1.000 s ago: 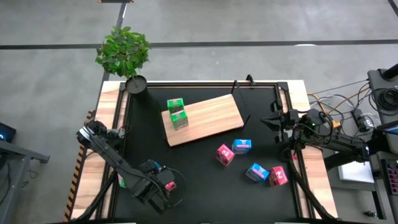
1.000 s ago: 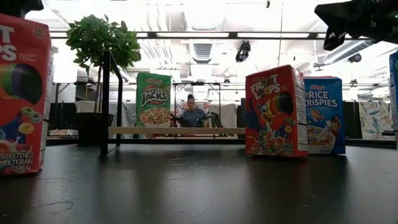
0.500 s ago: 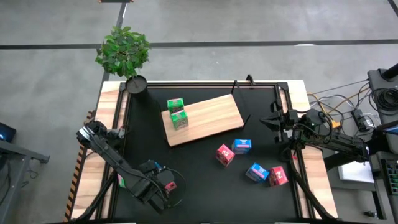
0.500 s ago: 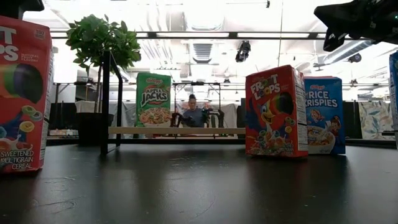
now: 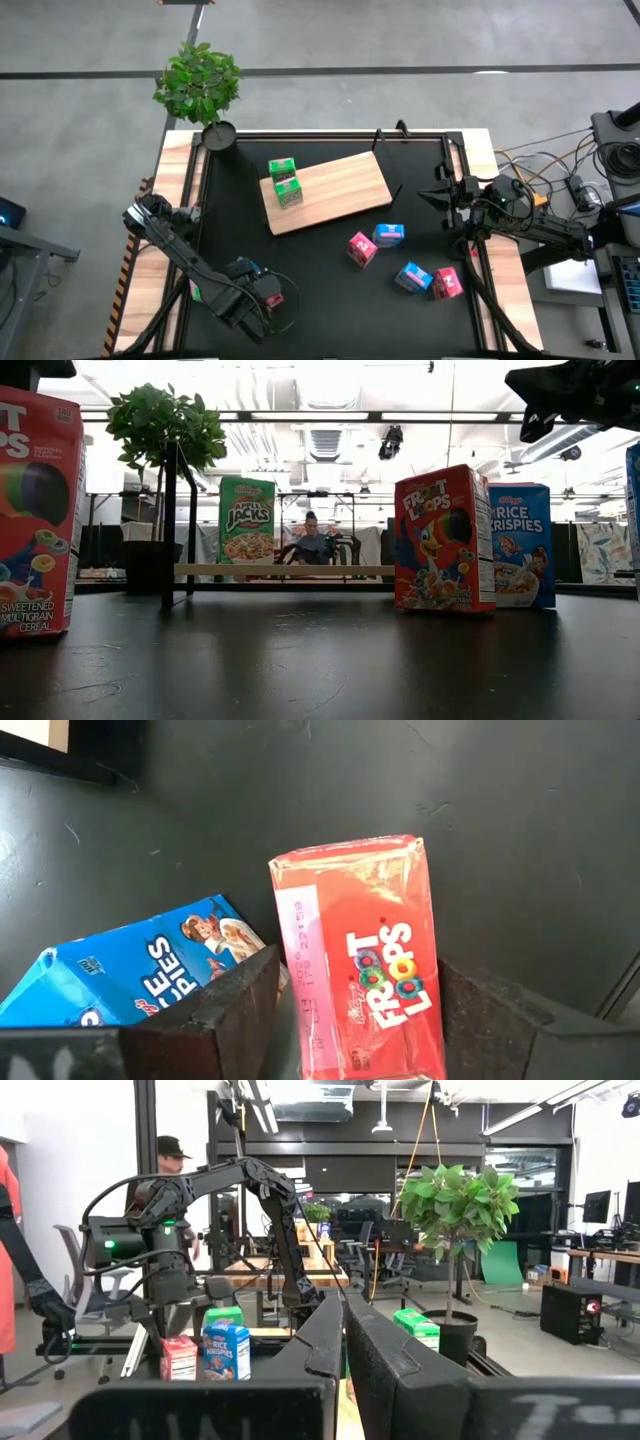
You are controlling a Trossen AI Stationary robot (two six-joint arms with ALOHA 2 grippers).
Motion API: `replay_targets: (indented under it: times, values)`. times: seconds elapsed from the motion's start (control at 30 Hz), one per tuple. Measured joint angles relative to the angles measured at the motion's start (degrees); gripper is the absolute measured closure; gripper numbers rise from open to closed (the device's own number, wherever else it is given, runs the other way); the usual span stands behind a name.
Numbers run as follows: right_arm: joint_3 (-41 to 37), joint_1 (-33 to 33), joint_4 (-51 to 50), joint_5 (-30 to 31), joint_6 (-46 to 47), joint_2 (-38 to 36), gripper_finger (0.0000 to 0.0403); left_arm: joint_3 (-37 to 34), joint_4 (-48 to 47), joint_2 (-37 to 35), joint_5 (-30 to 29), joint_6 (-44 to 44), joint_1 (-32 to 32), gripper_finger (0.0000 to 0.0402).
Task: Stack cereal on shelf
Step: Put the left red cereal box on the shelf
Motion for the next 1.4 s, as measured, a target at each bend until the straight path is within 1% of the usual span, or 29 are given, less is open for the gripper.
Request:
replay_targets:
  times: [0.43, 0.67, 0.73, 0.93, 1.1, 1.17, 1.23, 1.3, 1.4]
  values:
    - [0.0, 0.0, 0.0, 0.0, 0.0, 0.0, 0.0394, -0.2, 1.0, 0.0, -2.9, 3.4, 0.0, 0.0171]
    - [0.0, 0.0, -0.1, 0.0, 0.0, 0.0, 0.0394, -0.2, 1.4, 0.0, -3.0, 3.4, 0.0, 0.0173]
    - [0.0, 0.0, -0.1, 0.0, 0.0, 0.0, 0.0394, -0.2, 1.6, 0.0, -3.0, 3.5, 0.0, 0.0182]
    - [0.0, 0.0, -0.1, 0.0, 0.0, 0.0, 0.0394, -0.3, 2.6, 0.0, -3.1, 4.1, 0.0, 0.0228]
    - [0.0, 0.0, -0.1, 0.0, 0.0, 0.0, 0.0394, 0.0, 2.4, 0.0, -3.6, 5.0, 0.3, 0.0241]
    - [0.0, 0.0, -0.2, 0.0, 0.0, 0.0, 0.0394, 1.2, 2.5, 0.0, -3.6, 6.7, 0.6, 0.0241]
    - [0.0, 0.0, -0.1, 0.0, 0.0, 0.0, 0.0394, 3.0, 2.5, 0.0, -4.9, 9.6, 1.2, 0.0241]
    - [0.0, 0.0, -0.1, 0.0, 0.0, 0.0, 0.0394, 5.3, 2.5, 0.0, -6.9, 14.0, 2.2, 0.0241]
    - [0.0, 0.0, -0.1, 0.0, 0.0, 0.0, 0.0394, 9.3, 2.5, 0.0, -8.3, 22.6, 4.7, 0.0241]
